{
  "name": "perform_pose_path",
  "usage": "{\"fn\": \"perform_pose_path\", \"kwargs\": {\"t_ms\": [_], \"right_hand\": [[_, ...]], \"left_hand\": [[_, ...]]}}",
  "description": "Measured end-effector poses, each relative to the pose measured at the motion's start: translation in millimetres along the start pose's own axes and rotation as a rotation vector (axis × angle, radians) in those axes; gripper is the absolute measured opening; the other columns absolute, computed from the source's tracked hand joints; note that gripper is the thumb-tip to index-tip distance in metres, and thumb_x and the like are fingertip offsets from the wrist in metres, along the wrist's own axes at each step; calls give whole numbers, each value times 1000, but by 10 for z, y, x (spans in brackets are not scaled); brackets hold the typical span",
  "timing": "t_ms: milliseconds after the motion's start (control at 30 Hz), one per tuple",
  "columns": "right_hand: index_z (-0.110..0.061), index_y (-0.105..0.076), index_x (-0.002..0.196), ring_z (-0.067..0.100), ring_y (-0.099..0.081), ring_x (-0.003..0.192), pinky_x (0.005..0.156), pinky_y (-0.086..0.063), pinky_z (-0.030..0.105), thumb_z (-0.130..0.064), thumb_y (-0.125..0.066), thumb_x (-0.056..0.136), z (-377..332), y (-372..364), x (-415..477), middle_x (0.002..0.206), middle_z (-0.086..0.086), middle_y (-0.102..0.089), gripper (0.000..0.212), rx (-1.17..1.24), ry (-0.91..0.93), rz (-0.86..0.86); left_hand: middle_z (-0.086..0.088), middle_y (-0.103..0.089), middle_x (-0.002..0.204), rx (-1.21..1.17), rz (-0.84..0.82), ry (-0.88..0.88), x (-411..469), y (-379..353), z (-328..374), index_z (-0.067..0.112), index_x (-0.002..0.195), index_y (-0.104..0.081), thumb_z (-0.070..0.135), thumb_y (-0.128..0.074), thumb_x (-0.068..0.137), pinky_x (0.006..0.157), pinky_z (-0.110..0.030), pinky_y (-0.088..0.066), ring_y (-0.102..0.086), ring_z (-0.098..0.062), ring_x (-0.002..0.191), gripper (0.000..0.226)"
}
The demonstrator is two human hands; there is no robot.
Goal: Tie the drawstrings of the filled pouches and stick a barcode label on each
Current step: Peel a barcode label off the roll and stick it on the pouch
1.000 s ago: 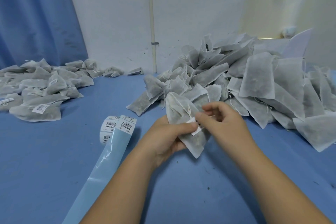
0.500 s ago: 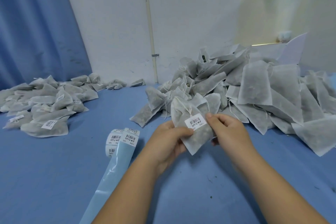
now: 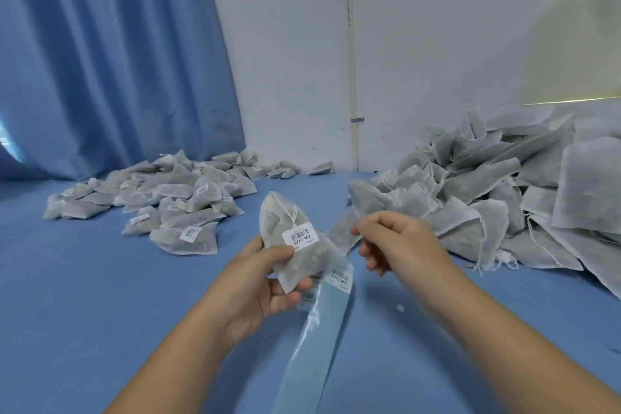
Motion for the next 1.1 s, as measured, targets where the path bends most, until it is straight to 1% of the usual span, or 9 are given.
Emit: {"fn": "perform_pose_path", "kwargs": {"t_ms": [133,267,300,367,400,467,600,767,1100], "right_hand": [[-12,-70,77,11,-51,47,47,-42,21,-13,-58,90,-140,-494,192,55,-3,-60,17,-35,17,-97],[-11,-70,79,10,-51,46,46,-41,20,-13,-58,90,-156,-733,319,55,-3,-60,16,-30,26,-115],[-11,-70,80,10,-52,47,46,-41,20,-13,-58,90,-159,-769,347,55,-3,-60,16,-36,29,-121],[-11,-71,80,10,-52,47,46,-41,20,-14,-58,90,-152,-807,411,56,-3,-60,16,-52,40,-114],[-11,-70,80,11,-52,47,46,-41,20,-14,-58,90,-138,-812,439,55,-3,-60,16,-50,41,-100],[-11,-70,79,11,-51,46,46,-40,21,-14,-59,90,-93,-813,465,54,-3,-59,15,-37,39,-78],[-12,-71,76,11,-50,44,45,-40,18,-14,-61,89,45,-754,442,54,-3,-59,17,-65,22,-56],[-13,-71,76,11,-50,45,48,-41,21,-16,-62,88,106,-555,375,54,-2,-59,15,-78,19,-11],[-10,-70,77,11,-51,46,46,-41,19,-15,-60,90,187,58,102,53,-3,-59,18,-111,27,74]], "left_hand": [[-5,-64,64,-50,177,6,89,543,-11,12,93,-61,8,-55,95,33,-18,-37,-56,-15,45,8],[-9,-57,62,-107,319,22,328,983,152,4,95,-57,6,-55,96,33,-16,-40,-53,-12,40,3],[-12,-60,70,-172,322,-2,404,1073,282,1,97,-57,5,-54,97,37,-17,-47,-59,-13,45,5],[-20,-63,105,-379,348,-116,572,1298,568,-4,101,-56,3,-53,98,73,-21,-60,-71,-23,84,8],[-22,-58,121,-453,402,-176,639,1416,687,-5,105,-56,2,-53,99,92,-25,-55,-67,-28,104,10],[-22,-52,136,-483,493,-224,731,1550,749,-5,106,-55,0,-51,99,105,-30,-46,-58,-30,118,10],[-18,-56,117,-444,406,-149,849,1417,425,-1,110,-54,1,-48,99,88,-37,-52,-64,-30,99,12],[-1,-61,80,-413,369,-120,769,1148,292,14,99,-60,6,-48,97,64,-28,-48,-62,-16,70,15],[5,-58,58,-230,96,-74,573,-279,314,16,93,-63,8,-47,96,55,-22,-41,-54,-8,48,18]]}}
Point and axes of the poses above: each hand's wrist, its own x-axis towards the middle knuckle, its own y-axis out of the back of the hand, z = x × y, the point moved 5 cm from there along x, towards the middle knuckle
